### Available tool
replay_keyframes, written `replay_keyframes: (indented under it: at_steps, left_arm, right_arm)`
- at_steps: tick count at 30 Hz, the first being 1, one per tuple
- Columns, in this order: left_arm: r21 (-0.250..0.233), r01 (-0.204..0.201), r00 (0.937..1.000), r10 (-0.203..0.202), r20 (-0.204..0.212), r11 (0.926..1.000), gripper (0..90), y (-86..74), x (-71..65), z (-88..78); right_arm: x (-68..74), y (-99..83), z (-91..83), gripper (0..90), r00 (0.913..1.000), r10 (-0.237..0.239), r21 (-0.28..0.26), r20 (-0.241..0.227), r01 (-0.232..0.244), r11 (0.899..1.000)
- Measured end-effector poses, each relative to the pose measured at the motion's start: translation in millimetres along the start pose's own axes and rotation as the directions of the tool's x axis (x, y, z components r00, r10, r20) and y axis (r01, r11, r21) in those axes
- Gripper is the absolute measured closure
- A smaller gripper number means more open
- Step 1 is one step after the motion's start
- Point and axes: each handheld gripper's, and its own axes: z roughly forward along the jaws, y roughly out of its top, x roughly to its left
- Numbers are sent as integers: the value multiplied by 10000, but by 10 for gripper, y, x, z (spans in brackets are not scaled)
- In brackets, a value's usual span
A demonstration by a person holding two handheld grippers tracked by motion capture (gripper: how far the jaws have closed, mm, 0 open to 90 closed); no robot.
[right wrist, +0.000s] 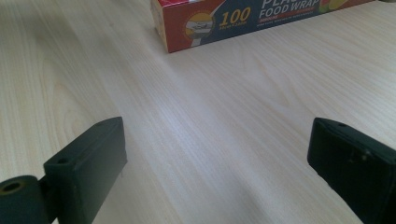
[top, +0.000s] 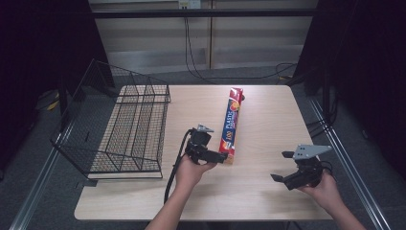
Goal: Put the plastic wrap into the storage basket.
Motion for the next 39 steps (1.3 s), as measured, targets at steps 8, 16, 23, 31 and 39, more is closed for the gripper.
replay_keyframes:
  at_steps: [8,16,23,31,39]
  left_arm:
    - [372,-65,9997,74,-248,9993,122,248,-12,147]
    - [545,379,9988,-362,-326,9978,152,449,8,344]
    - [541,429,9964,-388,-748,9976,167,515,26,448]
    - [826,551,9946,-475,-922,9951,199,535,23,601]
    - [955,511,9901,-379,-1352,9941,259,537,19,742]
  right_arm:
    - [1,3,0,46,10000,-38,-12,35,38,10000]
    - [2,6,1,47,10000,-58,12,10,58,10000]
    - [-4,7,2,48,10000,-60,-18,-13,60,10000]
    - [1,10,5,49,10000,-79,-31,-21,79,10000]
    - [1,10,4,51,10000,-56,-43,-28,56,10000]
